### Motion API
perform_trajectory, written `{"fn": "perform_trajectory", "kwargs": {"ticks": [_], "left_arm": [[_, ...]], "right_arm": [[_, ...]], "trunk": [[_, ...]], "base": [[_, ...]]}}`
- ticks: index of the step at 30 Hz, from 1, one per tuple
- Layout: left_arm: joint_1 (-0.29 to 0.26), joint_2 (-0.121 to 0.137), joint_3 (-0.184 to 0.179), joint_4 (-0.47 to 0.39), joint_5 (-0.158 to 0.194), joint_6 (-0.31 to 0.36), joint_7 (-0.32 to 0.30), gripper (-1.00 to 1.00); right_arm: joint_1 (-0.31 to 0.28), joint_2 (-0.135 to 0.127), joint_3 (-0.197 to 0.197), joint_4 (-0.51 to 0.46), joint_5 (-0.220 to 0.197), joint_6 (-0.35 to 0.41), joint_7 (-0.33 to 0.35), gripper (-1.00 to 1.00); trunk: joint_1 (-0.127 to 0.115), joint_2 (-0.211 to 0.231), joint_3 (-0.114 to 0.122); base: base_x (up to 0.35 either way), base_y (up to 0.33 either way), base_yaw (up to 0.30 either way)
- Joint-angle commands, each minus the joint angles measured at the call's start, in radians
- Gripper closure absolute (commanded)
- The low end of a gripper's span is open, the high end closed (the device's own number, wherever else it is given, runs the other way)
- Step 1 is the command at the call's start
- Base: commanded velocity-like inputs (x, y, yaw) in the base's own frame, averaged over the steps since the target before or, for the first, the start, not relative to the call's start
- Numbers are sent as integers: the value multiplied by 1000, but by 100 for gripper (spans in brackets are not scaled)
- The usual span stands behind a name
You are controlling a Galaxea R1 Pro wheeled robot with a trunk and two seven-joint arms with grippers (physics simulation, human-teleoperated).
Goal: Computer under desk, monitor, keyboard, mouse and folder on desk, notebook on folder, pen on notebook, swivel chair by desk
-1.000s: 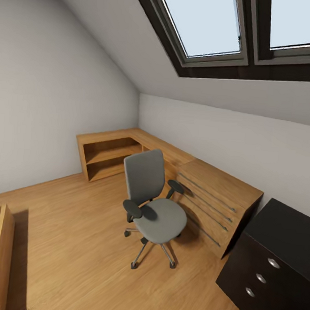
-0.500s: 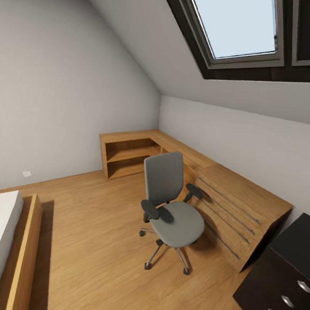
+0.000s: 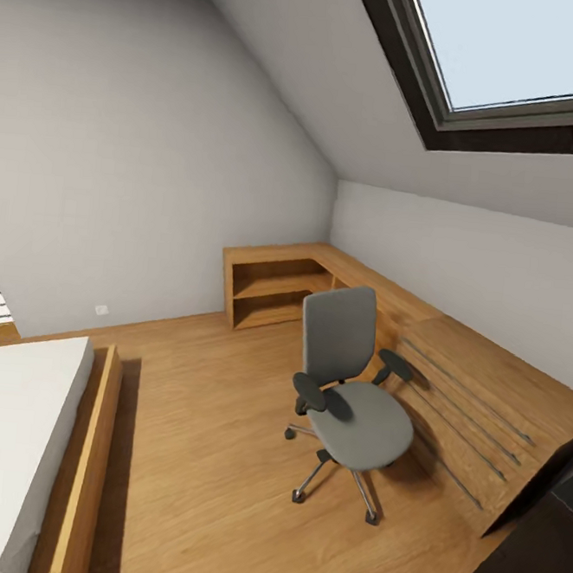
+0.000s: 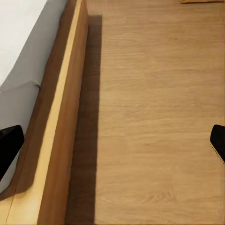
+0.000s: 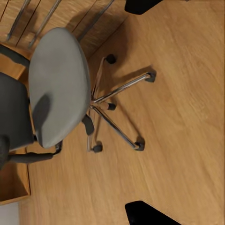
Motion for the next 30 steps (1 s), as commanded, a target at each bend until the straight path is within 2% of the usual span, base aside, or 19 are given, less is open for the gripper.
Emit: {"fn": "perform_trajectory", "kwargs": {"ticks": [1,9,15,30], "left_arm": [[-1,1,-9,-1,0,-4,8,-100],[-1,-2,-11,76,-1,-6,5,-100],[-1,1,-10,91,1,-4,5,-100],[-1,-9,-11,95,1,-1,5,-100]], "right_arm": [[-1,5,8,2,1,-2,-11,-100],[-1,11,7,2,1,-1,-11,-100],[-1,12,7,2,1,-1,-10,-100],[-1,11,6,2,1,13,-11,-100]], "trunk": [[1,-2,-2],[1,-2,-2],[1,-2,-2],[1,-2,-2]], "base": [[0,0,287],[0,0,286],[27,0,279],[287,0,261]]}}
